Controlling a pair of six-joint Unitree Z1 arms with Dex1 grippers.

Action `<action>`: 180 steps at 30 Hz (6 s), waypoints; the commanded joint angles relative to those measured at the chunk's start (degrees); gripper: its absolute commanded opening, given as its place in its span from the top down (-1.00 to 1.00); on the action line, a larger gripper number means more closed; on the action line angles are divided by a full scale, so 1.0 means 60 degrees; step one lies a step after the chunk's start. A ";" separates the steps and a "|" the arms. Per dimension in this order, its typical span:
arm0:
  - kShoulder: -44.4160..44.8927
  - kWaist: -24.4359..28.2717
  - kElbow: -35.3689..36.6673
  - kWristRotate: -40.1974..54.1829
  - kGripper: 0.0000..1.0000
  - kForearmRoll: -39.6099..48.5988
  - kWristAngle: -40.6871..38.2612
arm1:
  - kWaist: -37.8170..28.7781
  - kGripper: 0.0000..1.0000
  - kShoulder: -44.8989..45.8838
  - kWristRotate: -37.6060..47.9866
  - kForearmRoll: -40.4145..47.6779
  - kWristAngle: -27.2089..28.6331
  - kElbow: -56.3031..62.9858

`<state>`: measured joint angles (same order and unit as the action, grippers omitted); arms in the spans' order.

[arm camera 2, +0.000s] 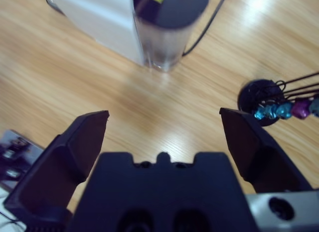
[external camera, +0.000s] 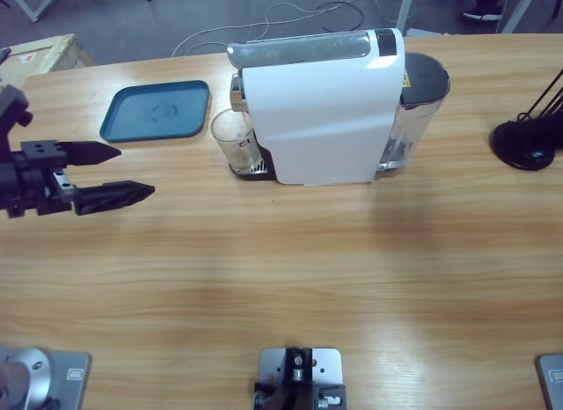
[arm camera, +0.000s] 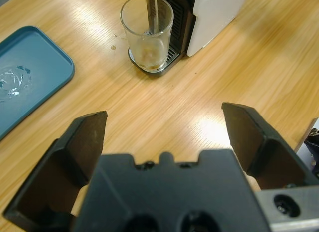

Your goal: Pour coffee

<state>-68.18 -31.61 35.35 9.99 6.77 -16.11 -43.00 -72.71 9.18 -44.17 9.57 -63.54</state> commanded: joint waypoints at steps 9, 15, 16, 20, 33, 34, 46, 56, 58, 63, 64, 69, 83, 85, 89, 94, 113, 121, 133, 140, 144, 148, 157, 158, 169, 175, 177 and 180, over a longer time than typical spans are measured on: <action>0.1016 -0.0093 -0.0691 -0.0039 -1.00 0.0117 -0.0245 | -0.0070 -1.00 0.3043 -0.0857 0.2079 -0.1546 0.3333; 0.1095 -0.0093 -0.0817 -0.0071 -1.00 0.0205 -0.0245 | 0.0062 -1.00 0.2761 -0.1282 0.1478 -0.1757 0.2943; 0.1095 -0.0093 -0.0817 -0.0082 -1.00 0.0205 -0.0245 | 0.0062 -1.00 0.2753 -0.1302 0.1472 -0.1757 0.2946; 0.1107 -0.0093 -0.0741 -0.0082 -1.00 0.0205 -0.0213 | 0.0106 -1.00 0.2952 -0.1443 0.1458 -0.1736 0.2987; 0.1080 -0.0093 -0.0720 -0.0068 -1.00 0.0190 -0.0289 | 0.0150 -1.00 0.2949 -0.1487 0.1428 -0.1713 0.2987; 0.1066 -0.0093 -0.0715 -0.0065 -1.00 0.0167 -0.0486 | 0.0156 -1.00 0.2940 -0.1487 0.1428 -0.1713 0.2987; 0.1019 -0.0093 -0.0735 -0.0009 -1.00 0.0114 -0.0714 | 0.0162 -1.00 0.2744 -0.1516 0.1399 -0.1684 0.2914; 0.0890 -0.0093 -0.0685 -0.0009 -1.00 0.0102 -0.0667 | 0.0165 -1.00 0.2738 -0.1516 0.1399 -0.1669 0.2914; 0.0890 -0.0093 -0.0676 0.0002 -1.00 0.0102 -0.0600 | 0.0165 -1.00 0.2732 -0.1516 0.1399 -0.1669 0.2914; 0.0878 -0.0078 -0.0662 0.0005 -1.00 0.0102 -0.0524 | 0.0162 -1.00 0.2729 -0.1516 0.1399 -0.1669 0.2914; 0.0869 -0.0078 -0.0650 0.0005 -1.00 0.0102 -0.0512 | 0.0162 -1.00 0.2729 -0.1516 0.1399 -0.1669 0.2914; 0.0823 0.0151 -0.0609 -0.0018 -1.00 0.0087 -0.0298 | 0.0165 -1.00 0.2758 -0.1516 0.1399 -0.1669 0.2914; 0.0289 0.0429 -0.0662 0.0881 -1.00 -0.1858 -0.0146 | 0.0165 -1.00 0.2489 -0.1516 0.1379 -0.1640 0.2849; 0.0196 0.0596 -0.0647 0.1268 -1.00 -0.1908 -0.0269 | 0.0165 -1.00 0.2451 -0.1516 0.1370 -0.1640 0.2841; -0.0944 0.1305 -0.0463 0.2044 -1.00 -0.2719 -0.1529 | 0.0162 -1.00 0.2348 -0.1516 0.1343 -0.1640 0.2805; -0.3311 0.2254 0.0443 0.3339 -1.00 -0.3381 -0.3679 | 0.0165 -1.00 0.2266 -0.1516 0.1314 -0.1640 0.2767; -0.6839 0.1864 0.2083 0.4394 -1.00 -0.4175 -0.5261 | 0.0165 -1.00 0.2000 -0.1604 0.1364 -0.1713 0.2741; -0.7313 0.1642 0.2277 0.4502 -1.00 -0.4187 -0.4983 | 0.0165 -1.00 0.1997 -0.1610 0.1358 -0.1728 0.2738; -0.7474 0.1138 0.2494 0.4415 -1.00 -0.4087 -0.4432 | 0.0165 -1.00 0.2023 -0.1619 0.1358 -0.1728 0.2744; -0.7465 0.1117 0.2485 0.4426 -0.98 -0.3985 -0.4016 | 0.0165 -1.00 0.2058 -0.1619 0.1358 -0.1728 0.2753; -0.7524 0.0880 0.2529 0.4429 -0.99 -0.3958 -0.3594 | 0.0165 -1.00 0.2070 -0.1619 0.1370 -0.1728 0.2753; -0.7559 0.0707 0.2602 0.4432 -0.94 -0.3873 -0.3278 | 0.0165 -1.00 0.2079 -0.1619 0.1370 -0.1728 0.2761; -0.7644 0.0464 0.2842 0.4441 0.63 -0.3545 -0.2759 | 0.0165 -1.00 0.2085 -0.1619 0.1370 -0.1728 0.2767; -0.7612 0.0479 0.2804 0.4461 0.66 -0.3545 -0.2812 | 0.0165 -1.00 0.2085 -0.1619 0.1370 -0.1728 0.2767; -0.6059 0.1554 0.1459 0.4523 1.00 -0.3572 -0.3410 | 0.0165 -1.00 0.2038 -0.1619 0.1370 -0.1713 0.2753; -0.5113 0.3212 0.1122 0.3960 1.00 -0.4049 -0.3442 | 0.0165 -1.00 0.1850 -0.1633 0.1440 -0.1728 0.2767; -0.5157 0.3587 0.1166 0.3254 1.00 -0.4673 -0.3175 | 0.0165 -1.00 0.1865 -0.1633 0.1434 -0.1728 0.2767; -0.5699 0.3959 0.1462 0.2525 1.00 -0.5283 -0.1898 | 0.0165 -1.00 0.1880 -0.1633 0.1428 -0.1722 0.2767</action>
<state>-100.64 -12.95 43.52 33.15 -17.79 -36.10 -42.84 -59.81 0.07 -35.53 0.00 -46.29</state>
